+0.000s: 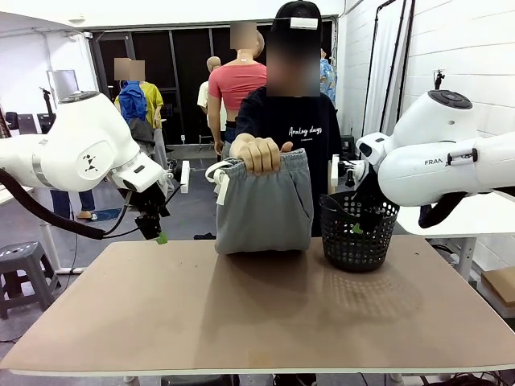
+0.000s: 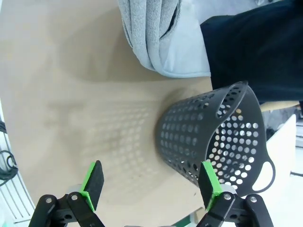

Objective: Fold the training pants.
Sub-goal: Grab both ends of the Training pants handed by a person.

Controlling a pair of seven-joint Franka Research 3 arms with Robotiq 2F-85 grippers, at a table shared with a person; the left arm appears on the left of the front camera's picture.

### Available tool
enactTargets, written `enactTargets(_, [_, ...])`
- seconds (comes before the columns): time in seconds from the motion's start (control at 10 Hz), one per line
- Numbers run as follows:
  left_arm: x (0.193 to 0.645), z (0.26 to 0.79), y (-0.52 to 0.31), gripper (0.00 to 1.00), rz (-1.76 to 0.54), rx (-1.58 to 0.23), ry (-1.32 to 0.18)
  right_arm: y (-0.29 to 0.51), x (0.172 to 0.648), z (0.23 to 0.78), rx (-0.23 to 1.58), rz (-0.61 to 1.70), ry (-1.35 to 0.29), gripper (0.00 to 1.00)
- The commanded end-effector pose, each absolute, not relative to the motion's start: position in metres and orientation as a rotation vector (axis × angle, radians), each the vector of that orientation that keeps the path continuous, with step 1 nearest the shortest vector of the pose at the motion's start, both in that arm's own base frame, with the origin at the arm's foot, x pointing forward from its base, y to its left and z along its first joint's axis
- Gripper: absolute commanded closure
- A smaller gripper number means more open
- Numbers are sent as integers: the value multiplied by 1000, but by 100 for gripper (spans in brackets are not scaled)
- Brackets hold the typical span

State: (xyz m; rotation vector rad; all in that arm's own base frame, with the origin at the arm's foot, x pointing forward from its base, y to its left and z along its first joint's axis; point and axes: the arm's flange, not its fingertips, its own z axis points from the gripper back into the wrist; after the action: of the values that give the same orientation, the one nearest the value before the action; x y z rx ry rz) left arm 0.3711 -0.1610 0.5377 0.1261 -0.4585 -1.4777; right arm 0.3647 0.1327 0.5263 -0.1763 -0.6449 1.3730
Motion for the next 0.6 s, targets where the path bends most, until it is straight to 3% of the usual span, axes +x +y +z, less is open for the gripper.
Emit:
enactTargets(0.0, [368, 540, -162, 0, -1445, 134, -466, 133, 364, 526, -167, 1363, -639, 0])
enactTargets(0.2, [370, 539, -161, 0, -1469, 131, -461, 133, 364, 527, -176, 1373, -645, 0])
enactTargets(0.5, [407, 518, -154, 0, -1603, 150, -530, 124, 405, 499, -85, 1378, -685, 0])
